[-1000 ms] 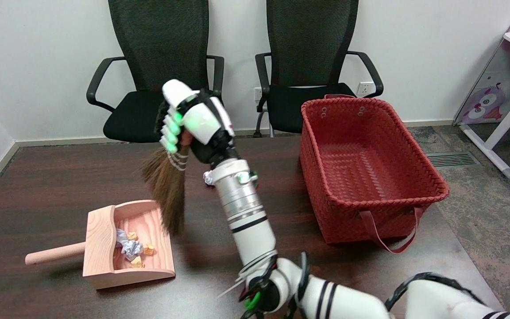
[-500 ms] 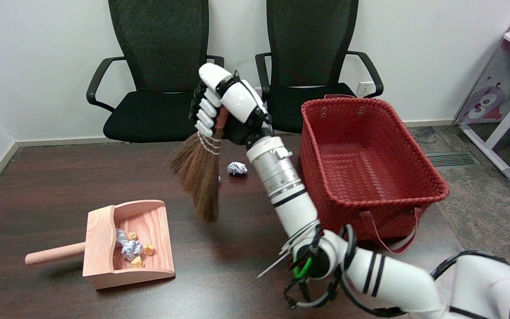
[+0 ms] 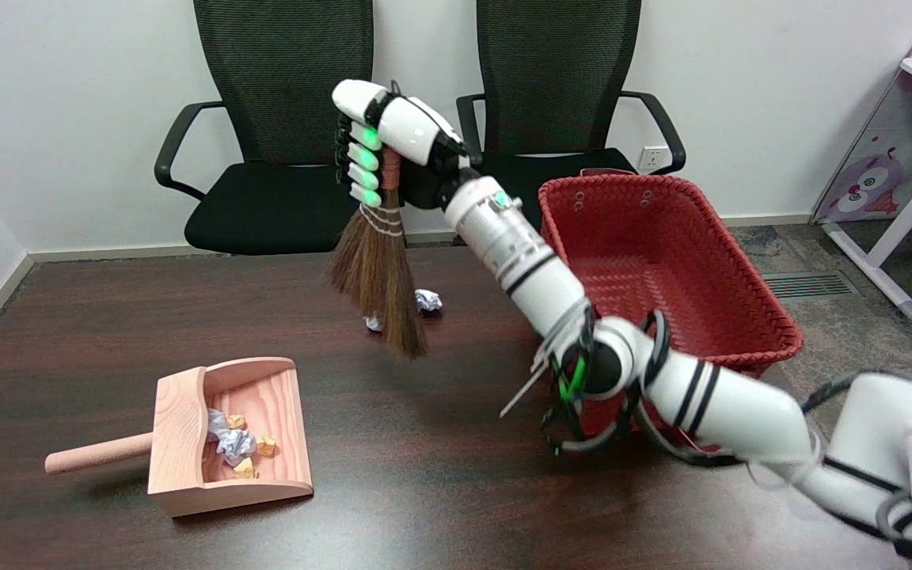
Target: Sweep the paper ball into the dustpan.
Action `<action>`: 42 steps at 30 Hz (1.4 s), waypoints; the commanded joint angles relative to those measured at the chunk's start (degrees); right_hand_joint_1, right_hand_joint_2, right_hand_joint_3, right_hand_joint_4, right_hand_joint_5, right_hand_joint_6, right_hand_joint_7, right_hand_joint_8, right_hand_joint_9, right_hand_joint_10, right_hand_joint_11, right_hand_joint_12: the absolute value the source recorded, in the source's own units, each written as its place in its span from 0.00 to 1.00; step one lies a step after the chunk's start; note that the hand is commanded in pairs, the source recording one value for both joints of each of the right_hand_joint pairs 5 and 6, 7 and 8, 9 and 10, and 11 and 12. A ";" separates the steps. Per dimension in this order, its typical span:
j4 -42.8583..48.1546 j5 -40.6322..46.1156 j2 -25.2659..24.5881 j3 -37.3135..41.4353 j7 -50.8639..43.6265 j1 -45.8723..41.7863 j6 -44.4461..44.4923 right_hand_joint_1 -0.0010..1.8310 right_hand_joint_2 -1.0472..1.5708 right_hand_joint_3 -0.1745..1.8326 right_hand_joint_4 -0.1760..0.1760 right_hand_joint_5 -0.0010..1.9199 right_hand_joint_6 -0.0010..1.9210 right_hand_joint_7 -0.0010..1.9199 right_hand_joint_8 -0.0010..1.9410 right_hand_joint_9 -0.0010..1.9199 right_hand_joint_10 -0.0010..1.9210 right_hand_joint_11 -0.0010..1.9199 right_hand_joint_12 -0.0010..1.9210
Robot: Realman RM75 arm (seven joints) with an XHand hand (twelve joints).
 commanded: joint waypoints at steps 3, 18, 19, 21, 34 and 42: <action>27.32 1.56 -0.70 -12.07 2.30 24.58 12.91 0.47 0.96 0.80 0.52 1.00 1.00 1.00 0.99 1.00 1.00 1.00 1.00; 36.68 3.18 -4.63 -13.33 1.28 29.83 16.86 0.48 1.00 0.57 0.49 1.00 1.00 1.00 0.99 1.00 1.00 1.00 1.00; 37.88 3.23 -5.57 -13.46 1.13 30.27 17.92 0.48 1.00 0.57 0.49 1.00 1.00 1.00 0.99 1.00 1.00 1.00 1.00; 39.82 3.23 -7.15 -13.64 -0.54 31.20 19.21 0.48 1.00 0.58 0.49 1.00 1.00 1.00 0.99 1.00 1.00 1.00 1.00; 39.35 6.78 -6.72 -13.90 -4.39 30.54 19.13 0.48 1.00 0.58 0.47 1.00 1.00 1.00 0.99 1.00 1.00 1.00 1.00; 37.17 4.35 -4.76 -20.02 4.62 26.16 6.82 0.48 0.98 0.65 0.46 1.00 1.00 1.00 0.99 1.00 1.00 1.00 1.00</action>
